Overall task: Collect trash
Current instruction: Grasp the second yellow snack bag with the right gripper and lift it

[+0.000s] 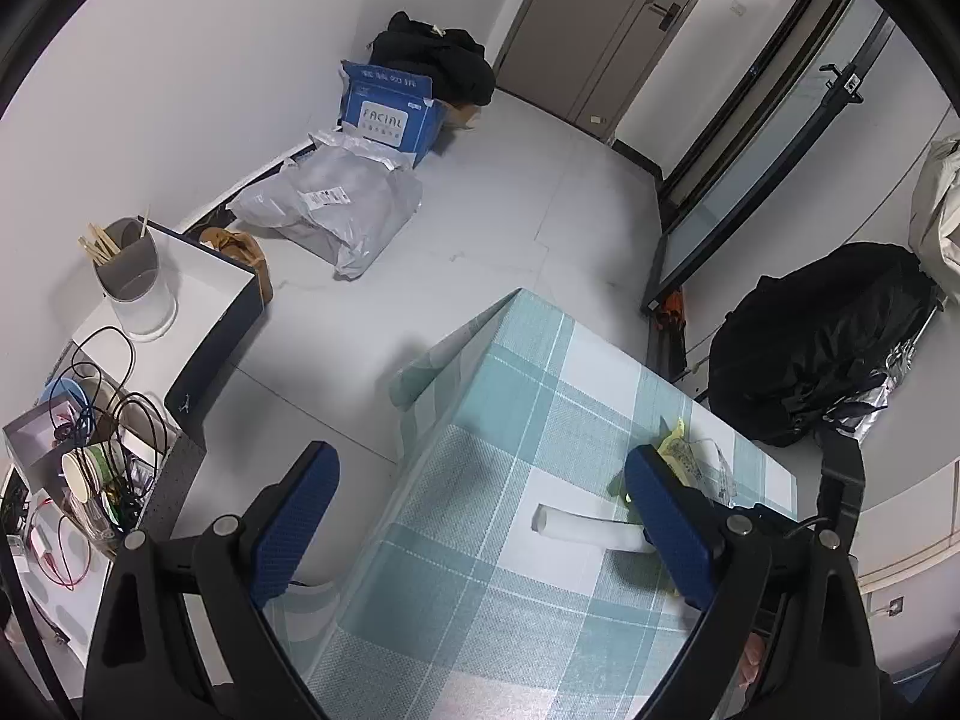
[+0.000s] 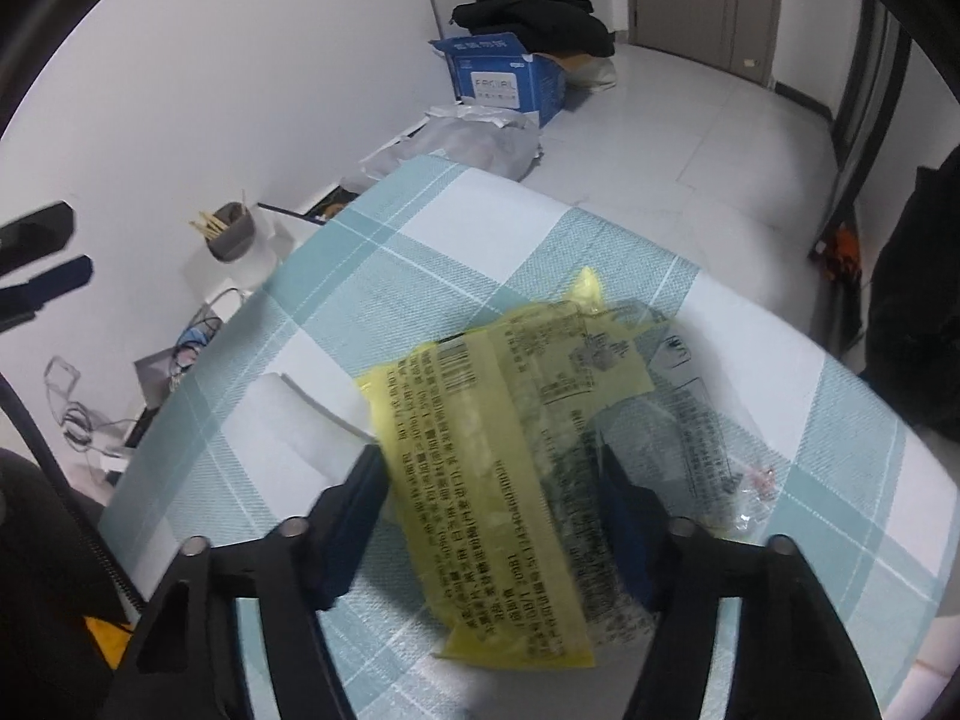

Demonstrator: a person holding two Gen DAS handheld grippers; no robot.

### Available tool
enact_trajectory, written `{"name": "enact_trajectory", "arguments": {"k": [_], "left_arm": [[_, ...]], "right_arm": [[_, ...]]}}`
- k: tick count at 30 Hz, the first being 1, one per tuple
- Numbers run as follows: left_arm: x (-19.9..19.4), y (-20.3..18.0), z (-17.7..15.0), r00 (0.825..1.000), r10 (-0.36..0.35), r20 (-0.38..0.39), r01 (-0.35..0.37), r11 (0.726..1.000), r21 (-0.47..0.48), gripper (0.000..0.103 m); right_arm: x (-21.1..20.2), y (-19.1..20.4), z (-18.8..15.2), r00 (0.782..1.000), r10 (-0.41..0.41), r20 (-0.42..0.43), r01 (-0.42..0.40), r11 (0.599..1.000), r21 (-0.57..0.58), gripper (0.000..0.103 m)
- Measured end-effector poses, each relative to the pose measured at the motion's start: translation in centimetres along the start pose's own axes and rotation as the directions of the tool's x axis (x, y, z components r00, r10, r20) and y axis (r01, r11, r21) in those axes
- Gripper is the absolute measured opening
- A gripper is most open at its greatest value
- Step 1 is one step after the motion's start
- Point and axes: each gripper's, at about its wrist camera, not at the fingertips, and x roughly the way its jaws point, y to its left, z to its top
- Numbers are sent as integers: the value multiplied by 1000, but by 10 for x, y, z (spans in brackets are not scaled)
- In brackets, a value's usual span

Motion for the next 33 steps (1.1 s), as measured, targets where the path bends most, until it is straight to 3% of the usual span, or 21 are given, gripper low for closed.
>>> {"name": "enact_trajectory", "arguments": {"k": [6,10,15,18,27,33], "left_arm": [[3,0,-2,1000,1,-9,-1,1000,8,94],[6,-1,-3,1000,9,-16,-8,1000,22,94],[13,-8,-6,999,14,-41,-12,998,68,94],[24,-16,-10,995,-2,-97,13,993,115,94],[56,-47,-35,969,-11,-246,69,971,227,94],[63,-68,-46,977,77,-199,-5,941,339,94]], "right_arm": [[-7,-6,-4,999,33,9,-33,998,46,41],[-12,-12,-4,1000,14,25,-16,997,74,29],[-21,-9,-6,999,0,46,-3,998,57,19],[-28,-10,-9,998,-3,59,0,998,55,14],[-69,-27,-28,989,4,146,-24,990,137,12],[-91,-32,-39,982,6,190,-36,987,157,12]]}}
